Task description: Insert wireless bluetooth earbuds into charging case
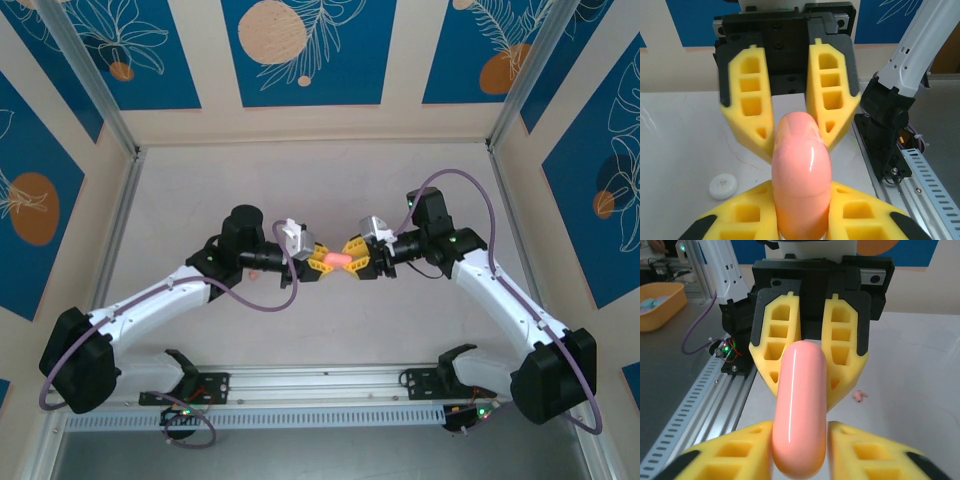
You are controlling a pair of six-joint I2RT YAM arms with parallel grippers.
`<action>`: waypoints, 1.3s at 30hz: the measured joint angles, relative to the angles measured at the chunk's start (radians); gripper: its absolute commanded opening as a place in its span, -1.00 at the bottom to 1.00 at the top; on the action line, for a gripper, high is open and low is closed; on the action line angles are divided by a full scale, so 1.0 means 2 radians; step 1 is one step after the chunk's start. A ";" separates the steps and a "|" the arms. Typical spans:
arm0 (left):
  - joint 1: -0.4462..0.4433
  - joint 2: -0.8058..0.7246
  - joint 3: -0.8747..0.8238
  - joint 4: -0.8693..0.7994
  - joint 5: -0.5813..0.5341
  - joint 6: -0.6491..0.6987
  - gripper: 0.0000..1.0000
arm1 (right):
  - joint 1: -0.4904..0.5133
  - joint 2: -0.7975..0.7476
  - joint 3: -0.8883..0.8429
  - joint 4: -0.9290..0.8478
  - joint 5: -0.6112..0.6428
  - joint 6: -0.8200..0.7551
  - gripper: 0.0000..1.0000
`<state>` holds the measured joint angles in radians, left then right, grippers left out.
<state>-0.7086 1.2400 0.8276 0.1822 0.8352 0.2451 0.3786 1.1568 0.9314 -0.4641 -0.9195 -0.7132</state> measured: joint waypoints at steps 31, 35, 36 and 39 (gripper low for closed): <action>0.010 0.000 -0.041 0.044 -0.013 -0.016 -0.76 | -0.042 -0.011 -0.002 0.083 0.012 0.092 -0.09; 0.034 0.000 -0.081 0.101 -0.016 -0.047 -0.76 | -0.044 -0.019 -0.002 0.091 0.013 0.123 0.00; 0.044 0.000 -0.094 0.118 -0.018 -0.059 -0.76 | -0.045 -0.019 -0.002 0.093 0.015 0.134 0.00; 0.071 -0.002 -0.130 0.168 -0.030 -0.093 -0.76 | -0.045 -0.019 -0.001 0.095 0.031 0.175 -0.02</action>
<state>-0.5659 1.2362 0.5667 0.5182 0.7757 0.0593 0.2893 1.1179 0.9287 -0.2733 -0.8570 -0.3622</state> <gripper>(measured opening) 0.179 0.500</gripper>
